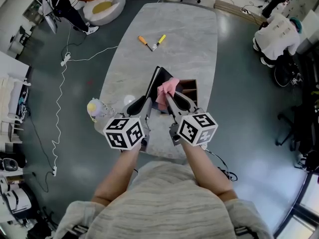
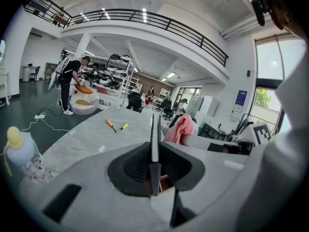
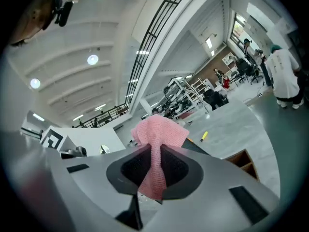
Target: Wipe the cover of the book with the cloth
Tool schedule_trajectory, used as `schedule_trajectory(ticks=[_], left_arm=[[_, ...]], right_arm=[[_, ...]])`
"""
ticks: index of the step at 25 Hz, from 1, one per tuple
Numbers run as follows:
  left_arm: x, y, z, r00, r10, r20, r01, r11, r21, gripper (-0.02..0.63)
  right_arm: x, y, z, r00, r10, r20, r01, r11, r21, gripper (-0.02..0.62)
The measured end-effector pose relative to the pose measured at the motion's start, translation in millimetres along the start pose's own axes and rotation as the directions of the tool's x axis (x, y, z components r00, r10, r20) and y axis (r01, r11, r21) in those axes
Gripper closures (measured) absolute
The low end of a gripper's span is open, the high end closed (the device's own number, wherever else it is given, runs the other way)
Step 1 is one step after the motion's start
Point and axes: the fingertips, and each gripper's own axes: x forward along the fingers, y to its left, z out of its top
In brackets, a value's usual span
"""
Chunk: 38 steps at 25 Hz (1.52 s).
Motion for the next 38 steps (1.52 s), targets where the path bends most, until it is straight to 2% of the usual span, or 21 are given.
schedule_trajectory(ticks=[4,12,17,23,28,33,38], left_arm=[[0,-2,0,1.000,-0.001,0.004,0.001,1.000,0.001,0.531],[-2,-4,-2,1.000,0.000,0.003,0.000,1.000,-0.013,0.532],[-3,-4,-2,1.000,-0.003,0.005,0.003,1.000,-0.030,0.531],[-3,-2,-4,1.000,-0.006,0.004,0.006,0.999,-0.038,0.531],[-3,-2,-4,1.000,-0.010,0.001,0.010,1.000,-0.028,0.532],[-1,-3,-3,1.000,-0.013,-0.005,0.013,1.000,-0.013,0.531],[-1,0,-1,1.000,-0.026,0.012,0.027,1.000,-0.012,0.532]], right_arm=[[4,10,-12,1.000,-0.001,-0.009,0.001,0.998,0.057,0.546],[14,7,-32,1.000,0.004,-0.029,-0.001,0.996,0.085,0.546],[12,-12,-48,0.997,-0.043,-0.070,0.049,0.996,0.081,0.546],[6,-52,-82,0.977,-0.138,-0.165,0.148,0.987,0.055,0.546],[0,-82,-110,0.948,-0.207,-0.243,0.221,0.975,0.035,0.545],[-2,-100,-126,0.923,-0.232,-0.308,0.261,0.964,0.055,0.546],[-8,-101,-123,0.927,-0.209,-0.310,0.248,0.964,0.092,0.546]])
